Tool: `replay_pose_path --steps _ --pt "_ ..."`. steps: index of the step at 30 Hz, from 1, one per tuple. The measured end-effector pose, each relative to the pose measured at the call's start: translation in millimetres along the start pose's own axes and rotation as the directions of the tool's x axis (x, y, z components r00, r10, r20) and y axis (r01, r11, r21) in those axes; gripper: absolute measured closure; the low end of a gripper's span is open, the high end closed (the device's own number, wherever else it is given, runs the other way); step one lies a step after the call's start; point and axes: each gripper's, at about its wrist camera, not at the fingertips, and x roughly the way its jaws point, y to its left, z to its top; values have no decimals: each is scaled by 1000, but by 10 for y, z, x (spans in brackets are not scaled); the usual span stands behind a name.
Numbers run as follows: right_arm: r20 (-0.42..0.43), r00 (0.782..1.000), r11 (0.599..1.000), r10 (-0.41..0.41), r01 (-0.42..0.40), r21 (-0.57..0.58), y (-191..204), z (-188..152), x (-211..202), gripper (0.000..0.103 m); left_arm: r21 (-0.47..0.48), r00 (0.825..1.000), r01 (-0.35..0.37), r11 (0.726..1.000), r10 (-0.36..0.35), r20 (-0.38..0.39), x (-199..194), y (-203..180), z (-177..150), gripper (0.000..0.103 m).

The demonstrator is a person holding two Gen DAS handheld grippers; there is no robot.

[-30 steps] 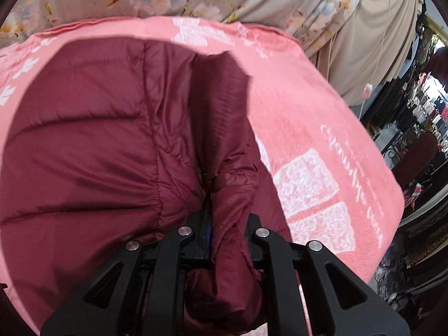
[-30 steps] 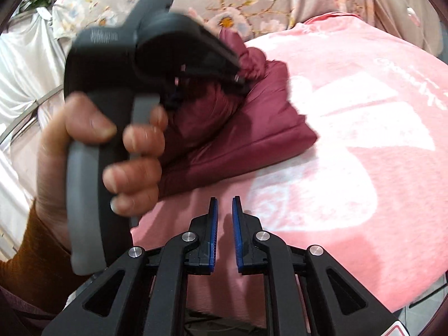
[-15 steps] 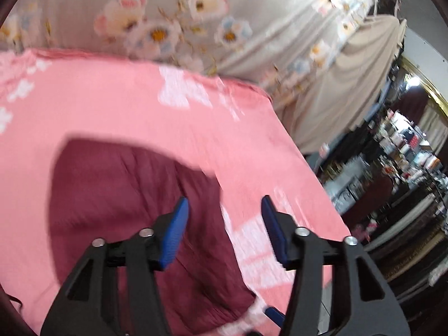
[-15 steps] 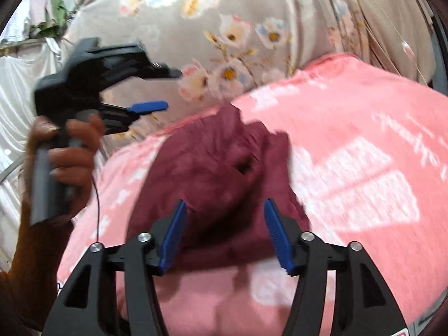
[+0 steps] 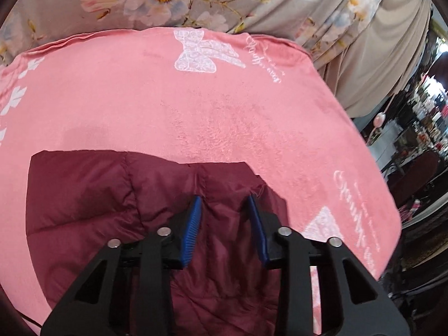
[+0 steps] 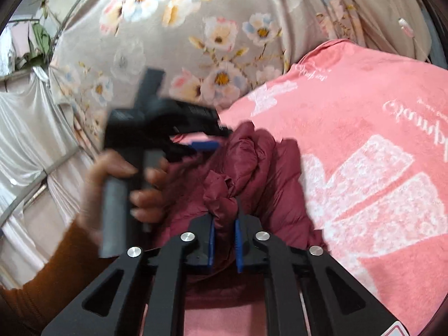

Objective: Fold large clothes

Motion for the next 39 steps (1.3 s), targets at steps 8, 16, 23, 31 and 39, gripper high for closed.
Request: replay_pose_path --steps 8,16,23,31,39 --pt "-82 993 992 -89 95 82 -413 -156 123 95 62 997 -79 995 80 -8 480 -161 -4 76" --pt "-146 980 987 -136 147 70 -574 -357 332 95 96 992 -126 987 123 32 737 -227 -127 77" --pt "-137 973 982 -187 189 -3 -521 -443 405 95 115 985 -158 981 149 82 847 -266 -214 77" --pt "-126 971 979 -204 203 -24 -484 -481 396 95 117 981 -174 978 162 111 905 -271 -249 77" --pt "-118 969 976 -215 211 -44 -471 -484 394 95 127 976 -193 973 178 122 920 -290 -263 77"
